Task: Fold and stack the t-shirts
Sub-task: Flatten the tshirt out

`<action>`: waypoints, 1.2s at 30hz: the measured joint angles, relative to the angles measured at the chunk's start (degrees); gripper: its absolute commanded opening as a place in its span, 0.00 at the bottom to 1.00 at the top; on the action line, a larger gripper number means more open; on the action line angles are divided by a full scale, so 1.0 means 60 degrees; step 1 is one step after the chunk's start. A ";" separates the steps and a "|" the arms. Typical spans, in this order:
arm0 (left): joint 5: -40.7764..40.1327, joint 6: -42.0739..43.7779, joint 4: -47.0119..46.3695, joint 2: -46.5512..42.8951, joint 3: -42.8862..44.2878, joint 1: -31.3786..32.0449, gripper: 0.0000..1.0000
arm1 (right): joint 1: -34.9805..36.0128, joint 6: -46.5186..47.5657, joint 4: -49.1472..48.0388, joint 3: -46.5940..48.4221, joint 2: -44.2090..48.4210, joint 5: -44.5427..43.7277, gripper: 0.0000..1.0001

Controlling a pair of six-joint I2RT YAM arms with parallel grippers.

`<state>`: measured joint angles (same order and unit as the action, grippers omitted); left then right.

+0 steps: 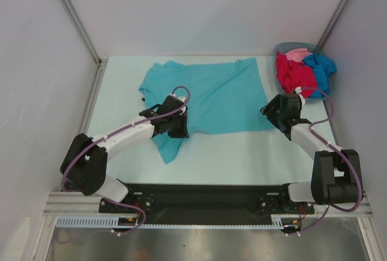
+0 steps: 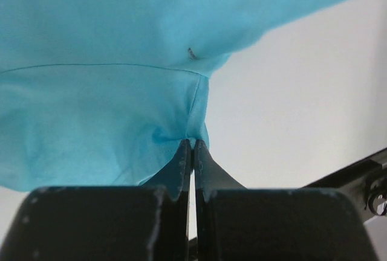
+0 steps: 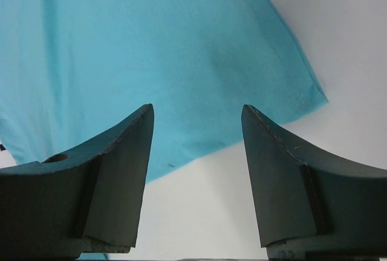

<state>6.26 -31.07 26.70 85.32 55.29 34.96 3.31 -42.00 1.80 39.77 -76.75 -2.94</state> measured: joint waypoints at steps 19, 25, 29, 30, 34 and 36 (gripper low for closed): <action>-0.1067 -0.0823 0.0189 0.0506 -0.1009 0.2463 1.00 | -0.0025 0.0000 -0.0208 0.0018 -0.0237 0.0076 0.65; -0.1555 -0.0998 0.0364 0.0022 -0.1133 0.2466 1.00 | -0.0029 -0.0004 -0.0219 0.0022 -0.0244 0.0095 0.64; -0.1931 -0.1497 0.0692 -0.0761 -0.1497 0.2466 1.00 | -0.0087 -0.0007 -0.0302 0.0080 -0.0408 0.0157 0.65; -0.2033 -0.1632 0.0758 -0.0991 -0.1617 0.2466 1.00 | -0.0135 -0.0007 -0.0364 0.0098 -0.0495 0.0175 0.65; -0.2688 -0.2331 0.0984 -0.2087 -0.2102 0.2415 1.00 | -0.0379 -0.0106 -0.0681 0.0219 -0.1056 0.0288 0.65; -0.2976 -0.2561 0.0951 -0.2361 -0.2171 0.2262 1.00 | -0.0452 -0.0193 -0.0805 0.0357 -0.1435 0.0404 0.65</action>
<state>-11.60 -46.44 32.40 71.16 42.26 48.53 0.60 -43.16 -3.03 41.91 -85.36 -0.51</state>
